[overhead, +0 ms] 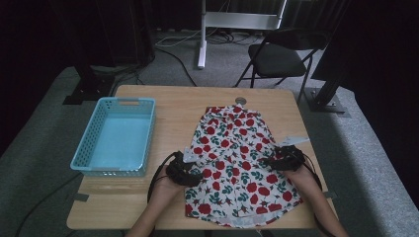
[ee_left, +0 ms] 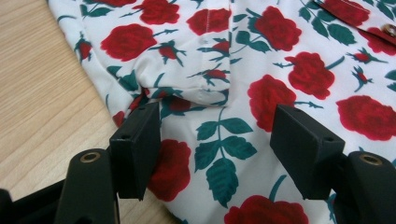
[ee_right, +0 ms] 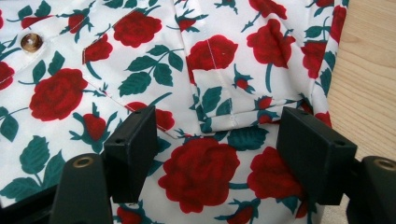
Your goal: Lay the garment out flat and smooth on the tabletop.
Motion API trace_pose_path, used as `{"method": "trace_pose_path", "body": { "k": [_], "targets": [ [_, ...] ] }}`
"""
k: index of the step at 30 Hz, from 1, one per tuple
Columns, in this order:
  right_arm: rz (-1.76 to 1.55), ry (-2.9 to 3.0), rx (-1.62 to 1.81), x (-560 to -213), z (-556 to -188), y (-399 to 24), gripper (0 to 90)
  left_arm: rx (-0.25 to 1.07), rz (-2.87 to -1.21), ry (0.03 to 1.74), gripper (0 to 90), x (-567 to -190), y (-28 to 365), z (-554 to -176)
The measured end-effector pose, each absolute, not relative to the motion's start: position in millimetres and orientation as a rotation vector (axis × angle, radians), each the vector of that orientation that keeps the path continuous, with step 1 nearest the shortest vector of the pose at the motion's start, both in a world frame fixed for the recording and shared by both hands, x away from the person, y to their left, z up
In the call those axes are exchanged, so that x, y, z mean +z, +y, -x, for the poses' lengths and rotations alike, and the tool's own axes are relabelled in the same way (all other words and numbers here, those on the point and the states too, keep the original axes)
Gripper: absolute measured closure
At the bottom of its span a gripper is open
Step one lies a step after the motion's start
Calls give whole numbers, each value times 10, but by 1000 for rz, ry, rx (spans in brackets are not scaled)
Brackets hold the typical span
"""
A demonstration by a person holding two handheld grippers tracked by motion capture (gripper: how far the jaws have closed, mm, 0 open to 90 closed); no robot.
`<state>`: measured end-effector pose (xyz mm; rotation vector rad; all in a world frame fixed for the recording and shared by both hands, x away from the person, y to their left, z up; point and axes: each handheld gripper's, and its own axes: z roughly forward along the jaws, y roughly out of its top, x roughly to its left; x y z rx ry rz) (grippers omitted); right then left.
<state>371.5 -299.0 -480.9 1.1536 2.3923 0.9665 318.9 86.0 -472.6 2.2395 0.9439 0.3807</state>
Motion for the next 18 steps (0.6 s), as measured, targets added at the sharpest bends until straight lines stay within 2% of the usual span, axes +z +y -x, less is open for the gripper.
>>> {"method": "trace_pose_path", "body": {
  "k": [4,6,13,16,18],
  "targets": [
    [-1129,2391,965,-4777,-3727,-2980,302,404,-2111,959,342,-4640,969,-3118],
    [-1146,2377,989,-4736,-3745,-2976,297,385,-2103,961,308,-4626,1014,-3098],
    [-1148,2335,1086,-4543,-3831,-2884,288,297,-2085,897,308,-4746,1134,-2982],
    [-1098,2342,1094,-4459,-3937,-2746,362,279,-2071,903,308,-4790,1187,-2950],
    [-1060,2373,1097,-4438,-4010,-2653,373,270,-2058,918,308,-4803,1229,-2938]
  ]
}}
